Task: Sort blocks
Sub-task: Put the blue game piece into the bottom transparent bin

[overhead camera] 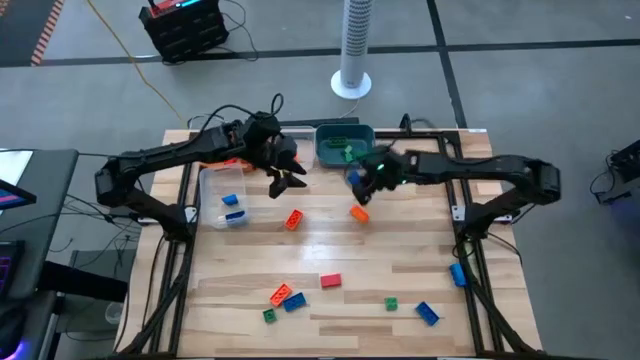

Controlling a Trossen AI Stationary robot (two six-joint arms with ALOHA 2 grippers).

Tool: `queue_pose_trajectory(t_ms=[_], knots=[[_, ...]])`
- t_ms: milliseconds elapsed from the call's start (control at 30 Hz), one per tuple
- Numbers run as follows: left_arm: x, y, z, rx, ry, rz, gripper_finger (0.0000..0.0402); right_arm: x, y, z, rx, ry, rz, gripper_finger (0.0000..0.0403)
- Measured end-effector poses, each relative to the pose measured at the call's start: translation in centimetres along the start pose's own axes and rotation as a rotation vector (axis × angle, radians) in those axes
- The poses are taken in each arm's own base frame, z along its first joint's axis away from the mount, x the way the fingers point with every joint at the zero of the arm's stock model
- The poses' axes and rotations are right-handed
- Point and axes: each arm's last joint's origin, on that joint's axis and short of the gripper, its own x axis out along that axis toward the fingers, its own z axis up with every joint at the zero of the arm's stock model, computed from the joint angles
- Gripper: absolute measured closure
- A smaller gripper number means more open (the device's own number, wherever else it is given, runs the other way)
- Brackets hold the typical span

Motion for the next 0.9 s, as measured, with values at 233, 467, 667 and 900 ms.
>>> queue_pose_trajectory(t_ms=[233, 467, 667, 900], knots=[[-0.1, -0.2, 2.3, -0.093, -0.246, -0.098, 0.0203, -5.6, 2.3, 3.6, -0.101, -0.457, 0.225, 0.0306], [-0.3, -0.6, 3.2, -0.126, -0.332, -0.142, 0.0203, -7.6, 3.3, 5.5, -0.093, -0.726, 0.329, 0.0306], [-0.2, -0.8, 3.4, -0.105, -0.354, -0.094, 0.0188, -7.7, 4.8, 7.3, -0.106, -0.793, 0.38, 0.0305], [-0.6, -1.0, 4.3, -0.012, -0.46, -0.065, 0.0165, -6.5, 6.8, 9.8, -0.16, -0.757, 0.417, 0.0305]])
